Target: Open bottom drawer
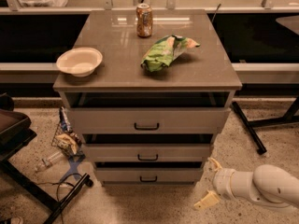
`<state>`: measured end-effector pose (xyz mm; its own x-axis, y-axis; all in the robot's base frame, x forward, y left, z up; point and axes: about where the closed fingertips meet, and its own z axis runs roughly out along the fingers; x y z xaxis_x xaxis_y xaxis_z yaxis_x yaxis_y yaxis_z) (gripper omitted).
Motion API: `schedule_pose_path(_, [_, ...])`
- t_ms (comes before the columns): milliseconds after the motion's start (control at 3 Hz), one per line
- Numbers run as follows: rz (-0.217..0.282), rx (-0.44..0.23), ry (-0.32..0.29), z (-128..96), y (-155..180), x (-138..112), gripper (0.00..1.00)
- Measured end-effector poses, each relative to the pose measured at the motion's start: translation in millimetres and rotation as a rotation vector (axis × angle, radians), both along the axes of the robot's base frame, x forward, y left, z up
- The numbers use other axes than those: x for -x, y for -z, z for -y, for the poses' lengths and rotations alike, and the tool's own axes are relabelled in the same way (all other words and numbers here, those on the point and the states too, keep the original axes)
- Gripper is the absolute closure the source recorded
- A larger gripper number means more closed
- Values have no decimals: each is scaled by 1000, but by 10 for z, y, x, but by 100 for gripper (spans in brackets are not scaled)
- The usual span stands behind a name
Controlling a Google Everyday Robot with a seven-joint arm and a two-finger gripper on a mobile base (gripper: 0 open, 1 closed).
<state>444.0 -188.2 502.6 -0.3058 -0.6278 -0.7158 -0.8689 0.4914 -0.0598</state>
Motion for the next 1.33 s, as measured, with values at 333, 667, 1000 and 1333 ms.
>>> schedule_pose_path(333, [0,0,0,-1,0,0,0])
schedule_pose_path(667, [-28,-26,-13,-80,369,-150,0])
schedule_pose_path(1000, [-51,-59,-33,-176,870,-335,0])
schedule_pose_path(1333, [-55,-58,-53,-269,1318,-520,0])
